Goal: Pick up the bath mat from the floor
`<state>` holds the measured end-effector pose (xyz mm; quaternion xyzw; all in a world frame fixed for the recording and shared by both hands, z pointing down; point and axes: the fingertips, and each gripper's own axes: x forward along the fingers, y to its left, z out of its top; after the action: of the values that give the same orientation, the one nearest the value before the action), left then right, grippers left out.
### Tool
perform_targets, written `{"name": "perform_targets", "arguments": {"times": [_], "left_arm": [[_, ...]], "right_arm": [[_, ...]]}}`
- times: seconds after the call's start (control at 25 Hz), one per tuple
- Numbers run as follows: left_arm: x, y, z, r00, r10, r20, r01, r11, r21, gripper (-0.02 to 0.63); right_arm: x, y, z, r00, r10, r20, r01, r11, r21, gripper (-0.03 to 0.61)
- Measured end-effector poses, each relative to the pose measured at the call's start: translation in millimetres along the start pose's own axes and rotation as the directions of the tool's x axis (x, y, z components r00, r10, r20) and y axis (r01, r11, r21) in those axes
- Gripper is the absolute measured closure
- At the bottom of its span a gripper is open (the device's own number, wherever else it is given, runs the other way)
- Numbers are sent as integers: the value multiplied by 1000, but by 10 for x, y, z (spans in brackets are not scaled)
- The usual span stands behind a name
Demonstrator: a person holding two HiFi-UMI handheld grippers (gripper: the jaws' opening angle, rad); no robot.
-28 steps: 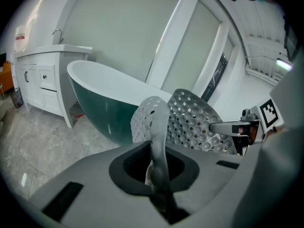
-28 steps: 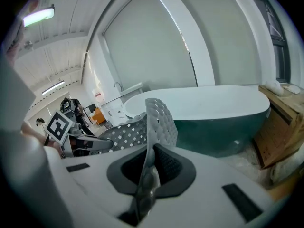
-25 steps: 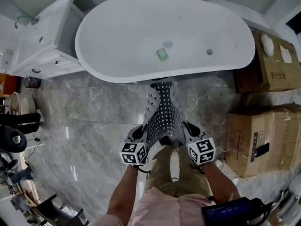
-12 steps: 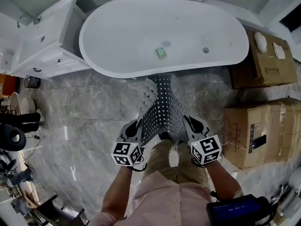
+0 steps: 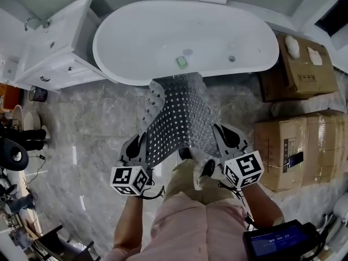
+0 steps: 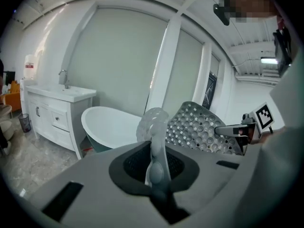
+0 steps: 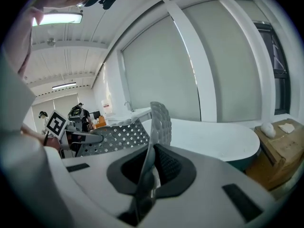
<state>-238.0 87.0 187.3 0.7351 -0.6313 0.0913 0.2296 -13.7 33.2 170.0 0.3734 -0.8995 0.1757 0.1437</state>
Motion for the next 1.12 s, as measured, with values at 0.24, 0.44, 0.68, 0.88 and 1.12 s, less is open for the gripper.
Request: {"name": "perform_targets", "arguments": {"times": [0.24, 0.44, 0.68, 0.88, 1.12], "left_arm": [[-347, -193, 494, 990, 74, 120, -80, 996, 50, 575], [-558, -261, 906, 964, 127, 232, -154, 983, 100, 575], [-728, -144, 1323, 931, 153, 331, -210, 967, 144, 575], [-762, -70, 1556, 904, 175, 390, -251, 956, 152, 575], [-664, -279, 1786, 883, 209, 420, -280, 953, 114, 575]], "right_arm": [[-397, -98, 380, 997, -12, 77, 14, 999, -31, 552], [-677, -239, 733, 983, -64, 170, 74, 996, -51, 551], [-852, -367, 1086, 956, -131, 264, 159, 983, -88, 551], [-927, -523, 1280, 937, -170, 307, 208, 974, -95, 552], [-1096, -901, 1489, 919, -192, 344, 236, 968, -89, 552]]}}
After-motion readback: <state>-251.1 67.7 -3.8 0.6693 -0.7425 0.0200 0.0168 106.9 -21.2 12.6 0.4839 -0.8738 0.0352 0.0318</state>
